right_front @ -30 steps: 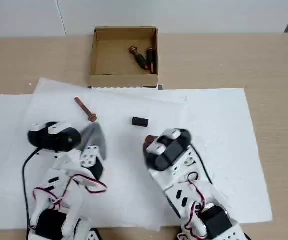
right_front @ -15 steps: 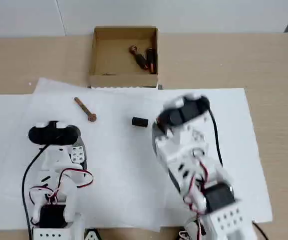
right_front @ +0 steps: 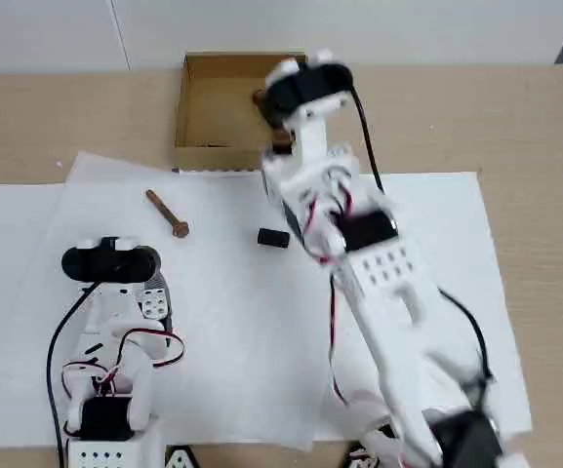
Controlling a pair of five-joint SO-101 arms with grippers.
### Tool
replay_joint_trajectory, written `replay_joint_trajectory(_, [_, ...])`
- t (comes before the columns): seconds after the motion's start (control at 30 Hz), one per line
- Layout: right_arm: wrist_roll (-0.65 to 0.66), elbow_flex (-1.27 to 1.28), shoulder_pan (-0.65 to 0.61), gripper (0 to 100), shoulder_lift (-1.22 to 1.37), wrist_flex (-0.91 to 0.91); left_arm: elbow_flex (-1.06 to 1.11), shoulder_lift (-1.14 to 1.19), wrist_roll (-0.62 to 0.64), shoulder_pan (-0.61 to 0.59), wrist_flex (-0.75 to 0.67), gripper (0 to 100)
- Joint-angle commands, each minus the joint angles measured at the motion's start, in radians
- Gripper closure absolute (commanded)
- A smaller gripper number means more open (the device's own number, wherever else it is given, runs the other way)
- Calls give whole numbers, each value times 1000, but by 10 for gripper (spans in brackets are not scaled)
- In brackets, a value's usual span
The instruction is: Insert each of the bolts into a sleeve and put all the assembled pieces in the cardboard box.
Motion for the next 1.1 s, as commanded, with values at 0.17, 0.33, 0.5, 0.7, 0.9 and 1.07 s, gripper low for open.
replay_joint_trajectory(0.17, [133, -519, 16, 995, 421, -62, 24, -8, -6, -8, 0, 995])
replay_joint_trajectory(0.33, [198, -773, 16, 991, 644, -61, 24, -6, -6, -5, 6, 995])
replay_joint_trajectory(0.5, [249, -970, 16, 991, 839, -61, 24, -6, -6, -6, 28, 995])
replay_joint_trajectory(0.7, [313, -1146, 16, 962, 1024, -61, 24, -6, -3, -11, 31, 995])
replay_joint_trajectory(0.9, [315, -1249, 12, 856, 1109, -36, 24, -6, -3, -11, 31, 995])
replay_joint_trajectory(1.07, [315, -1250, 12, 886, 1109, 7, 24, -6, -3, -11, 31, 995])
